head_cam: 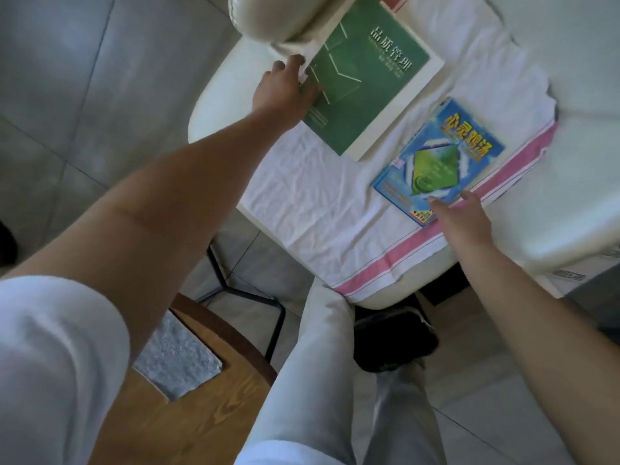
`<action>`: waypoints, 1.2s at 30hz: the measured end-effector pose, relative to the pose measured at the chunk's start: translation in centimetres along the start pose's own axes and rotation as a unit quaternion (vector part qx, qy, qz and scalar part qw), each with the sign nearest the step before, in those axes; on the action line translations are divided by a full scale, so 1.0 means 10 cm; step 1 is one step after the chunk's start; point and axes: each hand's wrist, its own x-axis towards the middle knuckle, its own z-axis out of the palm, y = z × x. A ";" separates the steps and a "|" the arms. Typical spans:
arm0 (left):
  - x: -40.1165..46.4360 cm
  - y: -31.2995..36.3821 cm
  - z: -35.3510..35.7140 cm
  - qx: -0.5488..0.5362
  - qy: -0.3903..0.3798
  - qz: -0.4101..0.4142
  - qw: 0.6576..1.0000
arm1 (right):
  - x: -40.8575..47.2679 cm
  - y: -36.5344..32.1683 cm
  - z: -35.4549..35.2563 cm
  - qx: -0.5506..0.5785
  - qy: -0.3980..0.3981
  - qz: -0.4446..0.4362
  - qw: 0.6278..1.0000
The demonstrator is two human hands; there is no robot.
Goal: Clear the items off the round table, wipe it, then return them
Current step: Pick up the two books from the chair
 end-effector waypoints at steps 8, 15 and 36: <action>0.03 0.02 -0.03 -0.004 -0.007 -0.002 1.000 | 0.41 0.08 0.21 0.129 -0.005 0.063 0.990; 0.01 0.11 0.08 -0.011 0.005 0.001 1.000 | 0.35 0.00 0.28 0.181 -0.026 0.102 0.978; 0.19 0.36 0.05 -0.240 -0.137 -0.085 0.957 | 0.25 -0.09 0.27 0.347 -0.078 0.046 0.933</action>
